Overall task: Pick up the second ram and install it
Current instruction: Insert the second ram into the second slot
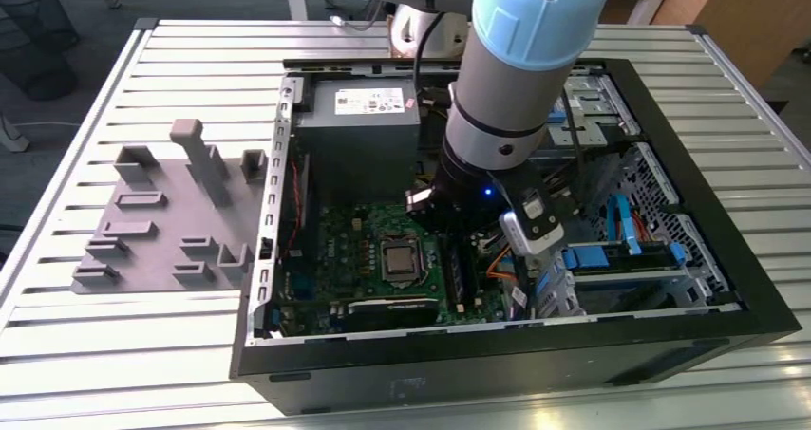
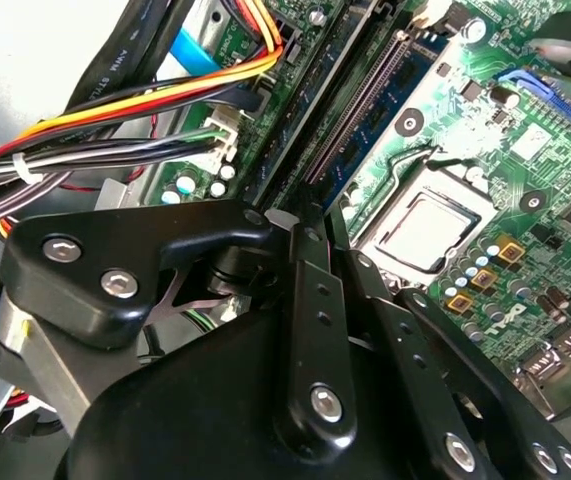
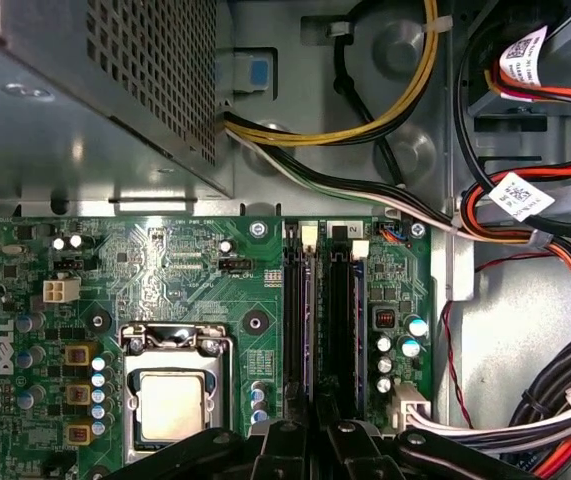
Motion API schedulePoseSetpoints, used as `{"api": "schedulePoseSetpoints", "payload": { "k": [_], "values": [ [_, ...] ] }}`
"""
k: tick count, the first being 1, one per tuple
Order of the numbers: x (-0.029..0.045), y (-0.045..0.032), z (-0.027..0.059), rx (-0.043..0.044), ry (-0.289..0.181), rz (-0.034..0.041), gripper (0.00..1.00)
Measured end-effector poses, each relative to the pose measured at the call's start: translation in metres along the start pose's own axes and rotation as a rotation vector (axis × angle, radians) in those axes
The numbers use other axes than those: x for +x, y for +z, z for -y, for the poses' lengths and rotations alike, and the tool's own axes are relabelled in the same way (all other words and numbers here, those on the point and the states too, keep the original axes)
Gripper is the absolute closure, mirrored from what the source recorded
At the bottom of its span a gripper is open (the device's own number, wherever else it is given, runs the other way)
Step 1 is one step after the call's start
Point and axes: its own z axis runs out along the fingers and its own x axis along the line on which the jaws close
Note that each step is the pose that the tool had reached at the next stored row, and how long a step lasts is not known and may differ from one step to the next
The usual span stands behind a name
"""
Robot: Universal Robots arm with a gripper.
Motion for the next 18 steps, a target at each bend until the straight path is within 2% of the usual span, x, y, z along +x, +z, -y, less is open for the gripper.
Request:
{"api": "schedulePoseSetpoints", "payload": {
  "k": [18],
  "values": [
    [-0.0001,-0.0039,-0.0005,-0.0015,0.000,-0.0009,0.86]
  ]
}}
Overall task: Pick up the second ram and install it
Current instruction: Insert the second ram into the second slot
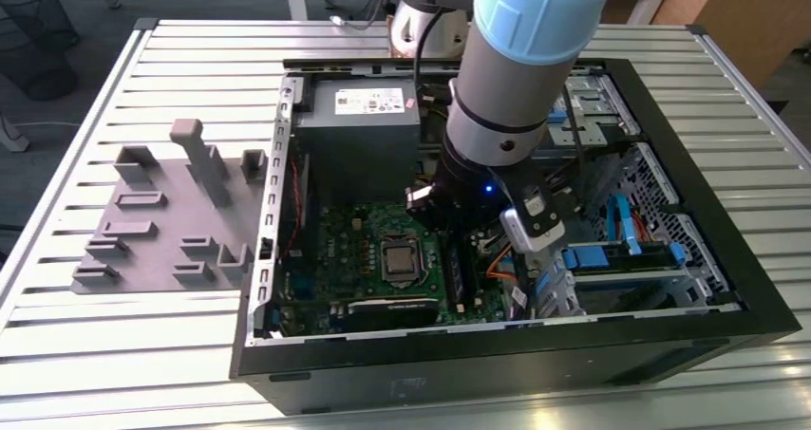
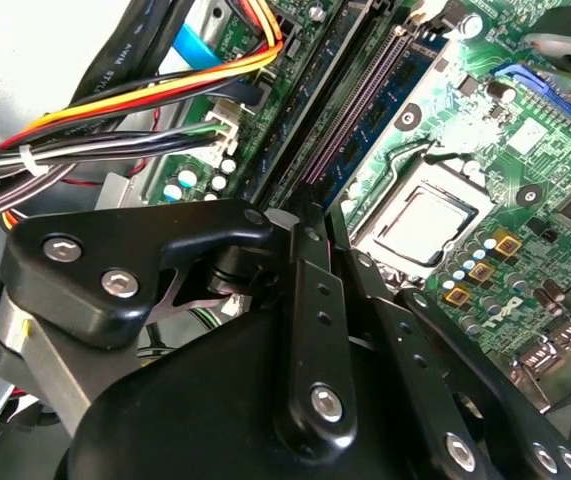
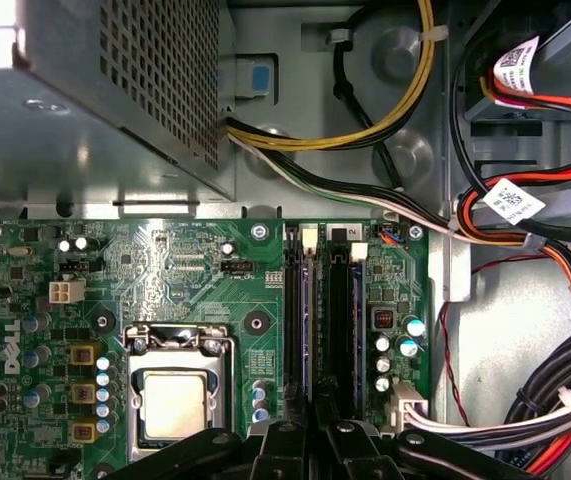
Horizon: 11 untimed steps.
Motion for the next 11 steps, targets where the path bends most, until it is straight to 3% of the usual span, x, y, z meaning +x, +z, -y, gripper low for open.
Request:
{"api": "schedulePoseSetpoints", "payload": {
  "k": [11],
  "values": [
    [-0.0003,0.0014,0.0001,0.0003,0.001,-0.0006,0.86]
  ]
}}
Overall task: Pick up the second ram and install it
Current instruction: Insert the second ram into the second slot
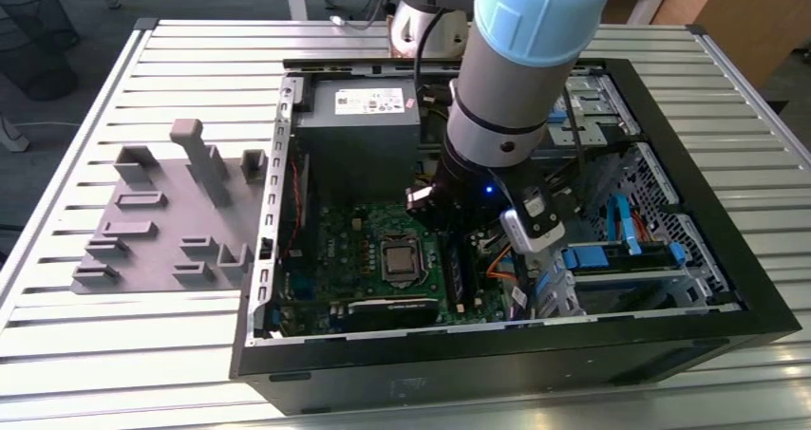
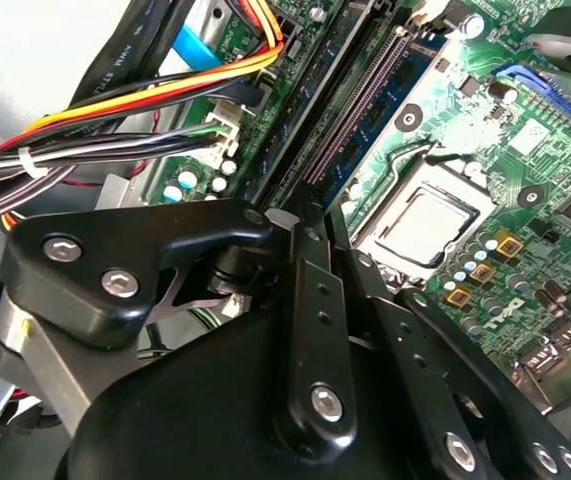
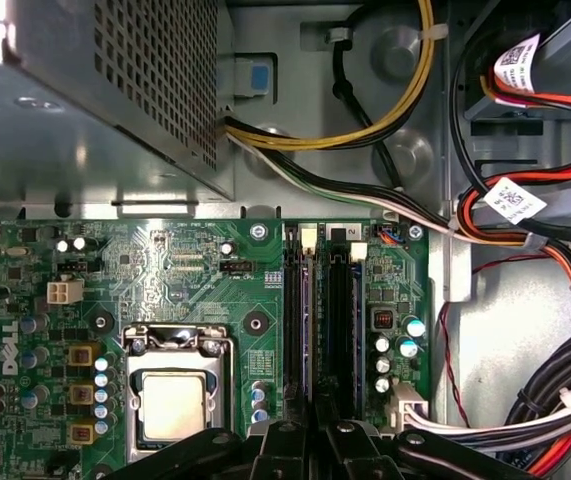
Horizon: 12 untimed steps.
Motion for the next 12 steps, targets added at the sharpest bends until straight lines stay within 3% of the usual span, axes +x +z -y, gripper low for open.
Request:
{"api": "schedulePoseSetpoints", "payload": {
  "k": [12],
  "values": [
    [0.0001,-0.0020,0.0011,-0.0007,0.001,-0.0001,0.86]
  ]
}}
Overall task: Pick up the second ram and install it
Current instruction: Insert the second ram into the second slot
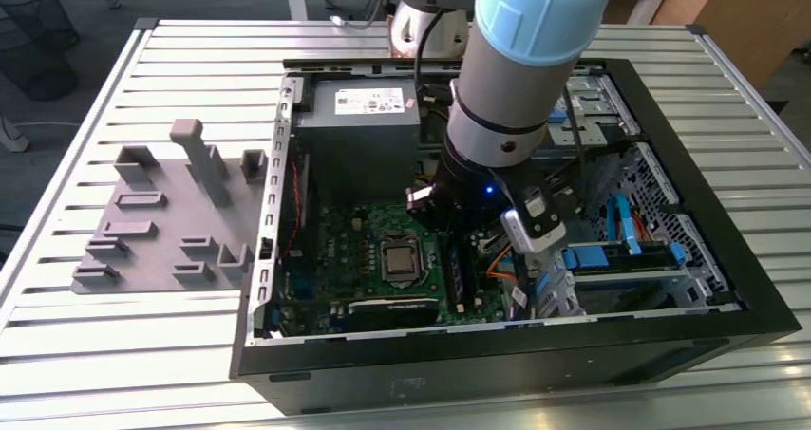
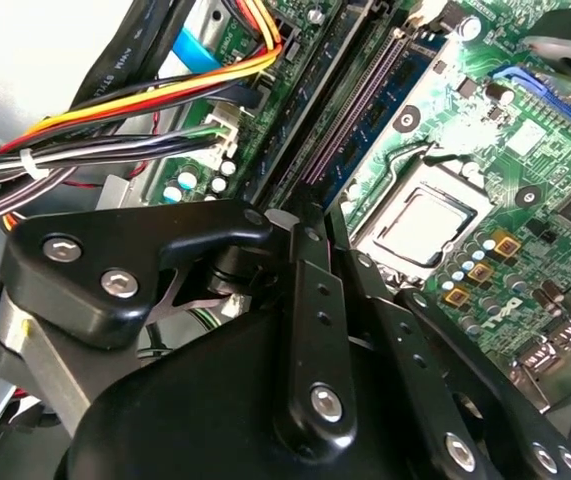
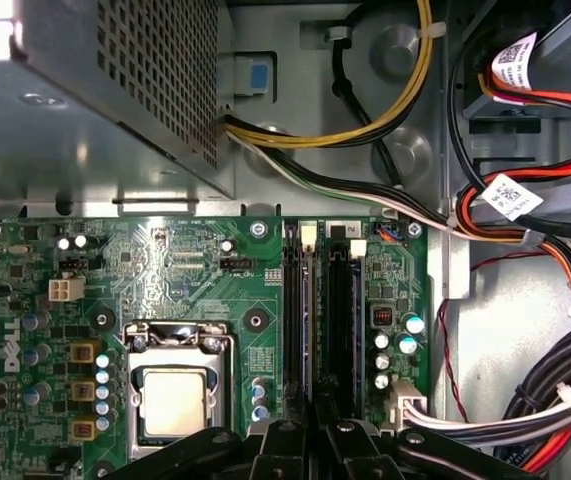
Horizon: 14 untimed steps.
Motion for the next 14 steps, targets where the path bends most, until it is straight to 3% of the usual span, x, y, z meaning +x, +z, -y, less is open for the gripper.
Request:
{"api": "schedulePoseSetpoints", "payload": {
  "k": [7,14],
  "values": [
    [-0.0039,-0.0004,0.0003,-0.0002,0.006,0.0000,0.86],
    [-0.0004,-0.0003,0.0002,-0.0001,0.007,0.0001,0.86]
  ]
}}
